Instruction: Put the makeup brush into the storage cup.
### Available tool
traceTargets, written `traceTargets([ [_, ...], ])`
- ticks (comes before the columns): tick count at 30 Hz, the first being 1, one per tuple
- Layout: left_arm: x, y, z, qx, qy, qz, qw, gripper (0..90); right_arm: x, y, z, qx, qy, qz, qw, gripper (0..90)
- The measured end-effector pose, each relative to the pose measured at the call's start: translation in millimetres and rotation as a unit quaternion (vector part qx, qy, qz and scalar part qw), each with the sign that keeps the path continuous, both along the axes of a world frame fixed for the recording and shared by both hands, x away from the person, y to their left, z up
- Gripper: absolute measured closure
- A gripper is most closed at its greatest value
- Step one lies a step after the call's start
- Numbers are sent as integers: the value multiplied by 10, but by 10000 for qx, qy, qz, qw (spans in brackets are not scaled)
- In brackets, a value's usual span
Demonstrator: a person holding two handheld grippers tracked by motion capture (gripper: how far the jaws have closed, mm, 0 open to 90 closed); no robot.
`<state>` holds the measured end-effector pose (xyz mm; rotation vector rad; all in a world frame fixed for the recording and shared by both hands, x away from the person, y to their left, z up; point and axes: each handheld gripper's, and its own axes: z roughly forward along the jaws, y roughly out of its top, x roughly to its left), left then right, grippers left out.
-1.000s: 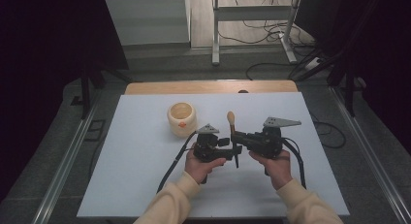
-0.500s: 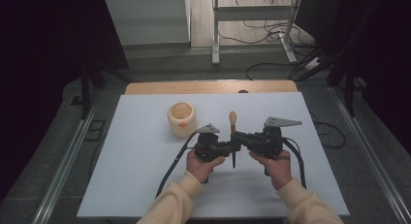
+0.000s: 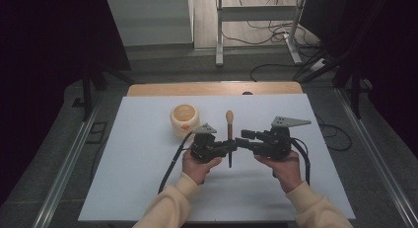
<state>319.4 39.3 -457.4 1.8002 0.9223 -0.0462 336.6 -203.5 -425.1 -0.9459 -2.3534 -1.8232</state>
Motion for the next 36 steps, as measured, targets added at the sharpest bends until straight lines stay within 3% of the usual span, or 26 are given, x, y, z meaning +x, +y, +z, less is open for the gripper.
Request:
traceTargets([
  [4,-7,50,27,1,-51,42,10000,787,-88,6,66,-249,-419,-213,9986,422],
  [7,-10,77,41,-10,-73,68,9999,787,-142,-5,60,-364,-559,-381,9970,367],
  [10,-14,98,53,-1,-98,90,9999,787,-231,-13,38,-551,-889,-859,9908,314],
  [13,-14,125,72,-31,-107,101,9999,787,-273,-1,54,-803,-1000,-1033,9864,254],
  [18,8,187,128,-37,-166,134,9998,787,-302,-9,60,-975,-985,-1009,9852,191],
  [25,18,289,204,-97,-216,219,9995,787,-292,-109,-20,-1197,-694,-932,9860,105],
  [29,28,330,248,-149,-220,223,9994,787,-291,-192,-54,-1283,-575,-936,9856,91],
  [36,42,406,335,-194,-294,279,9990,787,-328,-315,-82,-1308,-569,-958,9851,89],
])
